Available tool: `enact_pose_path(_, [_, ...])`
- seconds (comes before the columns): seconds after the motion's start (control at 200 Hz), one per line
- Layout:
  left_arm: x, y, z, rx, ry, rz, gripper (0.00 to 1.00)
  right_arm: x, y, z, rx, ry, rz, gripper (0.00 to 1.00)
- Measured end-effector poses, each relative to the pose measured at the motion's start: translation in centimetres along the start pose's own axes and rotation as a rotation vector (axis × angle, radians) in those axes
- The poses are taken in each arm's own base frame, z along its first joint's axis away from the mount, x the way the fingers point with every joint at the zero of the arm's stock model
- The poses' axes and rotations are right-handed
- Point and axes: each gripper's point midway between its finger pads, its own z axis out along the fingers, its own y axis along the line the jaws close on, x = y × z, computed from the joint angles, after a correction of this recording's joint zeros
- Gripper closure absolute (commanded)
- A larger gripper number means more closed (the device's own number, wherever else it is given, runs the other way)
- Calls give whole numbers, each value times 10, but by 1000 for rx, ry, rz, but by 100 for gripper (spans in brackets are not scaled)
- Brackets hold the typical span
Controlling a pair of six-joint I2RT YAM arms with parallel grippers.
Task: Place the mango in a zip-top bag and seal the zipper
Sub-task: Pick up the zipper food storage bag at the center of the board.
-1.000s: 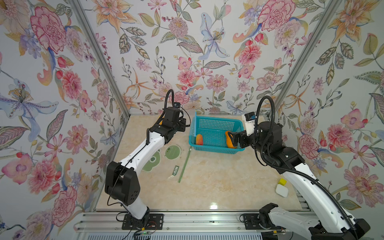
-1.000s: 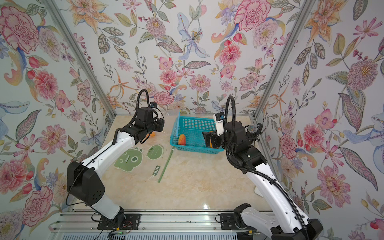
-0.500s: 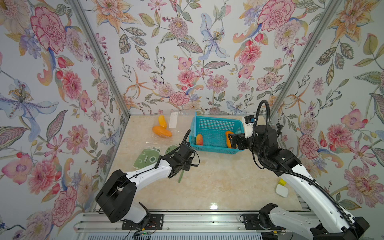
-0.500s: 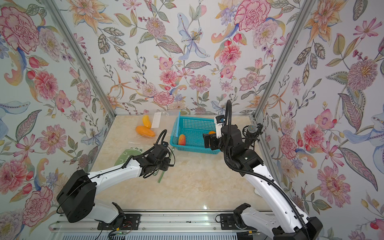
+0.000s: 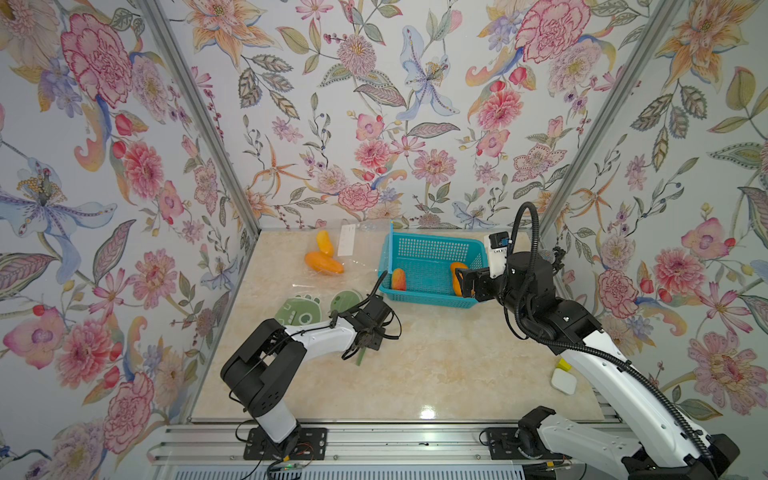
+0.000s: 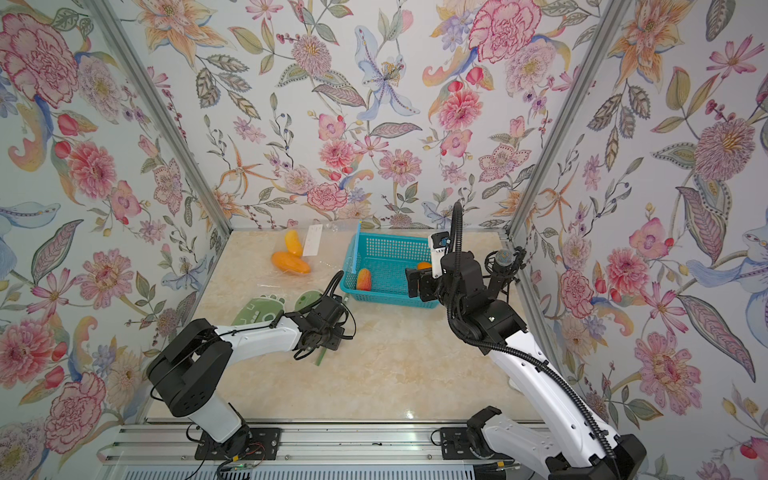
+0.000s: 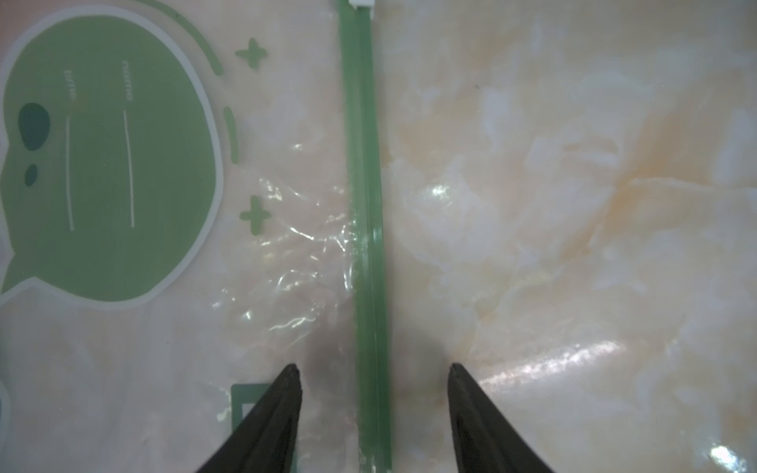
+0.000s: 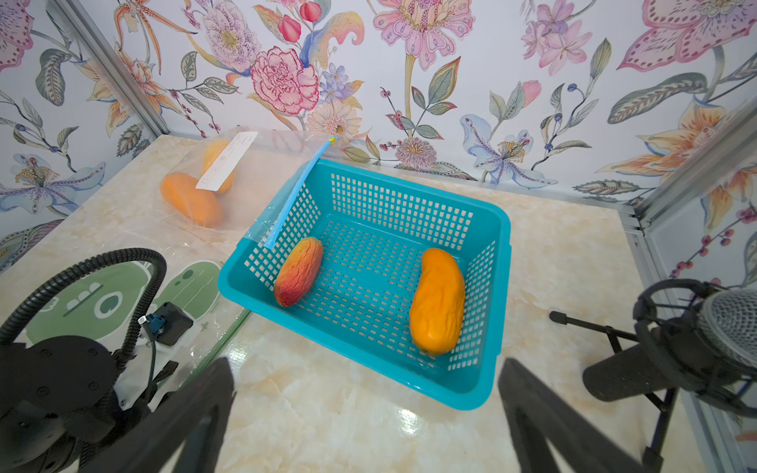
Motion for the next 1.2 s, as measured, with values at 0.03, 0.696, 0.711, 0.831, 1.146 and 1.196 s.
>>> enact_pose_path(0.03, [-1, 1, 1, 1, -5, -9, 52, -1, 0, 0, 0, -3, 1, 0])
enact_pose_path(0.696, [9, 6, -7, 126, -31, -122, 100, -3, 1, 1, -4, -17, 4, 0])
enact_pose_path(0.711, [9, 5, -10, 131, -31, -121, 100, -3, 1, 1, -4, -16, 4, 0])
enact_pose_path(0.831, [2, -5, -36, 194, -68, -120, 100, 6, 1, 5, -1, 1, 15, 0])
enact_pose_path(1.146, [-60, -36, -143, 458, -312, -119, 100, 70, 20, 13, -123, 131, 219, 5])
enact_pose_path(1.196, [-65, -38, -155, 487, -333, -116, 100, 77, 29, 12, -172, 146, 261, 5])
